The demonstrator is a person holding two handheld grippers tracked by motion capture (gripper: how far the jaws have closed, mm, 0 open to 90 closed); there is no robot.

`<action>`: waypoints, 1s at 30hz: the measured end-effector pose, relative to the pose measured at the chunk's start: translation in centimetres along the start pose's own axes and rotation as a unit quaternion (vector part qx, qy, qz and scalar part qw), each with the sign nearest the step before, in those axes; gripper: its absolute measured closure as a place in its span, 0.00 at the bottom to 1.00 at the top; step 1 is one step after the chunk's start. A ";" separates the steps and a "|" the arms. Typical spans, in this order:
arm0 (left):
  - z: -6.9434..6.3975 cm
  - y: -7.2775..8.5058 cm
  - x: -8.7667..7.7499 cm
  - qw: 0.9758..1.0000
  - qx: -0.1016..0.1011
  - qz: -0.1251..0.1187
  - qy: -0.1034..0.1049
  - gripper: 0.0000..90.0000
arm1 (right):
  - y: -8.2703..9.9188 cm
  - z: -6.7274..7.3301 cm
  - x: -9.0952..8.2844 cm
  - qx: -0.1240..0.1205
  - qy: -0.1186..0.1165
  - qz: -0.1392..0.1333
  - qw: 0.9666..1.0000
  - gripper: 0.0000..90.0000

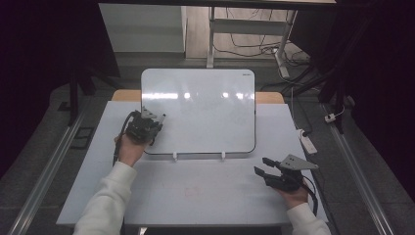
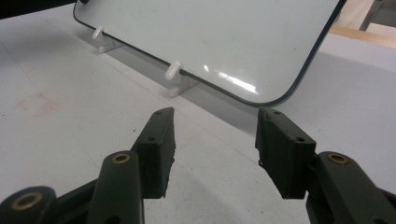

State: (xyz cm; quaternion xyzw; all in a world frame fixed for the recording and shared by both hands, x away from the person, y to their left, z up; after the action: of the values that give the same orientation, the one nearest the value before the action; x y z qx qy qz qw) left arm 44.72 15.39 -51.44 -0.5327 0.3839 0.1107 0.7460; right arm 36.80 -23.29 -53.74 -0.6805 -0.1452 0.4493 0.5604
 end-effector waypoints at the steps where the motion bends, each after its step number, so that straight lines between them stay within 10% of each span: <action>1: 0.0 0.0 0.1 1.000 0.003 0.002 -0.002 0.89 | 0.0 0.0 0.0 -0.001 0.000 0.001 1.000 0.53; 16: 0.4 0.0 0.5 1.000 0.005 -0.012 0.000 0.80 | 0.1 -0.1 0.0 -0.004 0.009 0.001 1.000 0.52; 30: -0.6 -0.3 -3.9 0.994 -0.021 -0.098 0.043 0.47 | 0.2 -0.5 -0.1 -0.009 0.011 0.002 1.000 0.50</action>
State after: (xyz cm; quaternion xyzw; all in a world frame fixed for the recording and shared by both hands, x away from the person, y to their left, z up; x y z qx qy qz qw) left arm 41.93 15.68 -48.65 -0.5876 0.3597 0.0223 0.7245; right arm 37.04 -23.75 -53.89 -0.6909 -0.1415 0.4413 0.5549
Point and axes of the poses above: each handheld gripper's, and its own axes: x roughly forward along the jaws, y roughly out of its underside, z roughly to its left, the point moved 9 cm from there along x, roughly forward along the jaws, and after that the axes turned 4 degrees about -y, right-handed, at the moved point
